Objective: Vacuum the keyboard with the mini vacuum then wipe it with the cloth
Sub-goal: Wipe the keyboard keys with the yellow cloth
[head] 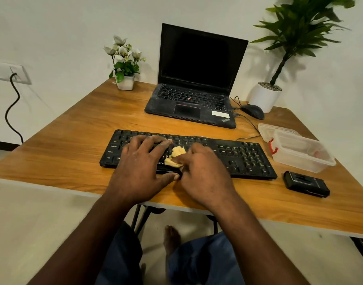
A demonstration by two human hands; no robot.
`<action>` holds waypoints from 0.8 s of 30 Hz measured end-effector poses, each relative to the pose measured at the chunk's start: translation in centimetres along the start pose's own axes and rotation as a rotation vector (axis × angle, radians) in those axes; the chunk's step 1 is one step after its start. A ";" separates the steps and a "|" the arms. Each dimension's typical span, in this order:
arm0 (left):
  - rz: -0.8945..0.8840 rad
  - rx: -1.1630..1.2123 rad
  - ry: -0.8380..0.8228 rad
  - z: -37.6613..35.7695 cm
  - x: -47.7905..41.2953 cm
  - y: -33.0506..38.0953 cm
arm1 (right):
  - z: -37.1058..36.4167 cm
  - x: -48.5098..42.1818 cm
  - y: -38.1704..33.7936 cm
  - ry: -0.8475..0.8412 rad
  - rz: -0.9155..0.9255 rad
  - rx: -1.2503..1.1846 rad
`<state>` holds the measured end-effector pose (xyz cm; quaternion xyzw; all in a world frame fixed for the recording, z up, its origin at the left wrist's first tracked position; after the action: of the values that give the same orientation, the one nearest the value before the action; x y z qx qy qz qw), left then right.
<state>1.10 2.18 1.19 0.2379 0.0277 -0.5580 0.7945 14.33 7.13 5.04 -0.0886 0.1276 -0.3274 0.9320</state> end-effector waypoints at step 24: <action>-0.149 -0.031 0.049 -2.9 -1.1 7.8 | 3.8 1.0 11.8 0.086 -0.230 0.029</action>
<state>8.38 6.39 1.64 0.2365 0.0734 -0.6092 0.7534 23.15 15.84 5.51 -0.0748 0.1518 -0.4376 0.8831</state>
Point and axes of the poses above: each hand's wrist, its own x-axis away from the middle knuckle, its own z-axis out of the back of the hand, y = z × x, the point moved 7 cm from there along -x, towards the middle knuckle, and after that the axes turned 7 degrees about z, right-handed, at the moved point
